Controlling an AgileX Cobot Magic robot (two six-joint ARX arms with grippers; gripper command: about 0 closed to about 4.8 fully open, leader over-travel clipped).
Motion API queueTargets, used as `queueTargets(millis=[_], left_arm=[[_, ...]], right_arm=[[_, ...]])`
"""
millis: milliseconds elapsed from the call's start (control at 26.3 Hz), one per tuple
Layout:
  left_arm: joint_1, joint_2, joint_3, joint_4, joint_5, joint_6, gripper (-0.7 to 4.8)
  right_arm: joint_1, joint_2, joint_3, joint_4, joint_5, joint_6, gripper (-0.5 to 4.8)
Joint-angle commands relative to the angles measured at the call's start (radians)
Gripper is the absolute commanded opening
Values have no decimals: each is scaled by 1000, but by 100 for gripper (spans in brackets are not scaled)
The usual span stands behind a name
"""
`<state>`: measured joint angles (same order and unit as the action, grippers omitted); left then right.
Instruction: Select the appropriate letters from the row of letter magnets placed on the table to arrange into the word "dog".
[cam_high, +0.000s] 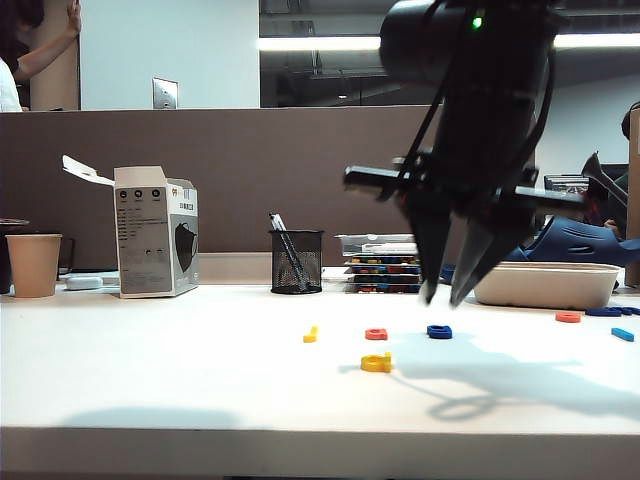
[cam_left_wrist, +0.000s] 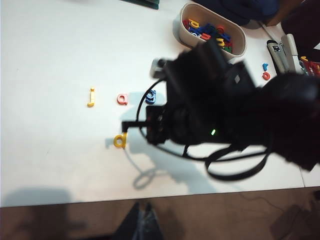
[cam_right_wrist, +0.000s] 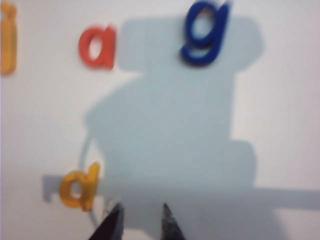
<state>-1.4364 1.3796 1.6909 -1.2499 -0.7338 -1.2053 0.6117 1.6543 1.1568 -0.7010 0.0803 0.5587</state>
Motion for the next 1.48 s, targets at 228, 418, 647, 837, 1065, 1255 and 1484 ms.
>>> queueTargets(millis=[228,418,647,837,1065,1255,1484], left_arm=[[-2,-2,1,3,-7,1,-5],[-2,-2,1,3,-6,1,-5],[-2,-2,1,3,-6,1,-5],[-2,-2,1,2,-6,1,-5],[-2,-2,1,3,-6,1,-5],[-2,-2,1,3,-7,1,-5],[-2,-2,1,3,-6,1,-5]], right_arm=[[-109,-10,140,-132,124,-143,94],[-205,-10,183,-130,119,-195,98],[-402,-3,193,-39,-20,-257,162],[-487,15,193,39,-89,-279,225],[-513,80,193,96,-109,-328,255],[-513,179,193,155,-108,-328,257],[-559,271,193,193,-113,-351,257]])
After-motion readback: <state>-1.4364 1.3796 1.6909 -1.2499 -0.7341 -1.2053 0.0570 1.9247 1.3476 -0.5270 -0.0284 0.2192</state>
